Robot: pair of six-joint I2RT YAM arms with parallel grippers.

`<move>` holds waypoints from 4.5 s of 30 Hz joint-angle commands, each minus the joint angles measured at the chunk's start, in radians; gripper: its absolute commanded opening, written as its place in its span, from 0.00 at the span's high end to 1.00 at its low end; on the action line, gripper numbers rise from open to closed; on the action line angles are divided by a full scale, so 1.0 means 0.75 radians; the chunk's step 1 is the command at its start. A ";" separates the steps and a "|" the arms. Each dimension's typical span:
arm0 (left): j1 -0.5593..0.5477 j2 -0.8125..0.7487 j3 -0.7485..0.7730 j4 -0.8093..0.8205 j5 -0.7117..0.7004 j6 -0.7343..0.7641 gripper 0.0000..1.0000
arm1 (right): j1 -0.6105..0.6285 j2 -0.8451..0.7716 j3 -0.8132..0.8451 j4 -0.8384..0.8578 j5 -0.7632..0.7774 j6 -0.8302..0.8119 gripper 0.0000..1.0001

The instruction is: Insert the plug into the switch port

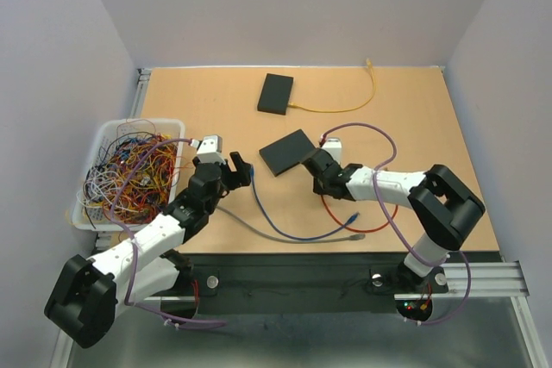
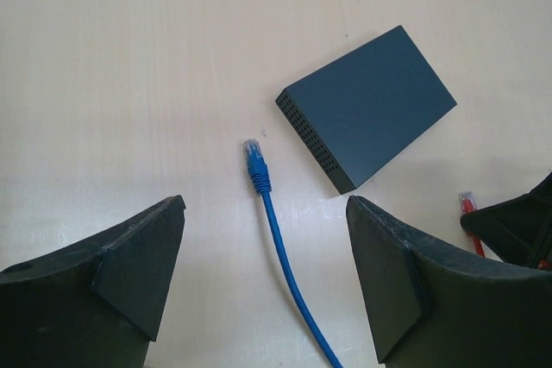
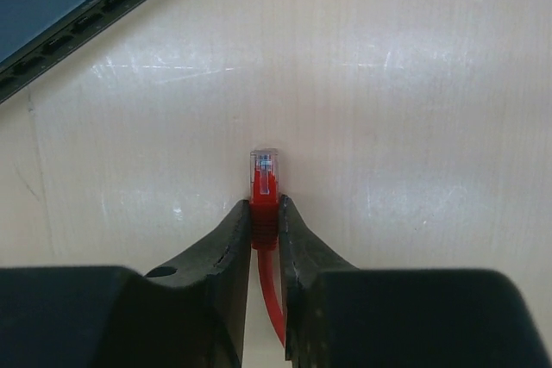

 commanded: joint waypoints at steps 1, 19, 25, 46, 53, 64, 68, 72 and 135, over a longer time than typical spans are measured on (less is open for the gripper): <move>0.007 -0.019 -0.015 0.062 -0.039 0.005 0.13 | 0.053 -0.006 -0.070 0.025 -0.013 -0.080 1.00; 0.003 0.079 0.040 0.075 -0.211 -0.015 0.15 | 0.198 -0.561 -0.565 0.748 -0.544 -0.495 1.00; 0.050 0.322 0.187 0.223 -0.032 0.079 0.10 | 0.196 -0.591 -0.571 0.801 -0.592 -0.571 1.00; 0.312 1.011 0.496 0.741 0.785 0.024 0.11 | 0.198 -0.457 -0.520 0.932 -0.495 -0.686 1.00; 0.314 1.132 0.539 0.817 0.887 0.028 0.11 | 0.196 -0.293 -0.367 0.868 -0.381 -0.641 1.00; 0.312 1.212 0.543 0.850 0.933 -0.005 0.12 | 0.198 -0.005 -0.066 0.719 -0.209 -0.596 1.00; 0.312 1.265 0.523 0.937 0.963 -0.041 0.12 | 0.198 0.039 -0.043 0.699 -0.146 -0.577 1.00; 0.312 1.316 0.507 1.034 0.984 -0.060 0.12 | 0.198 0.055 -0.060 0.697 -0.091 -0.573 1.00; 0.304 1.433 0.533 1.089 1.029 0.003 0.27 | 0.198 0.218 0.184 0.633 -0.045 -0.534 1.00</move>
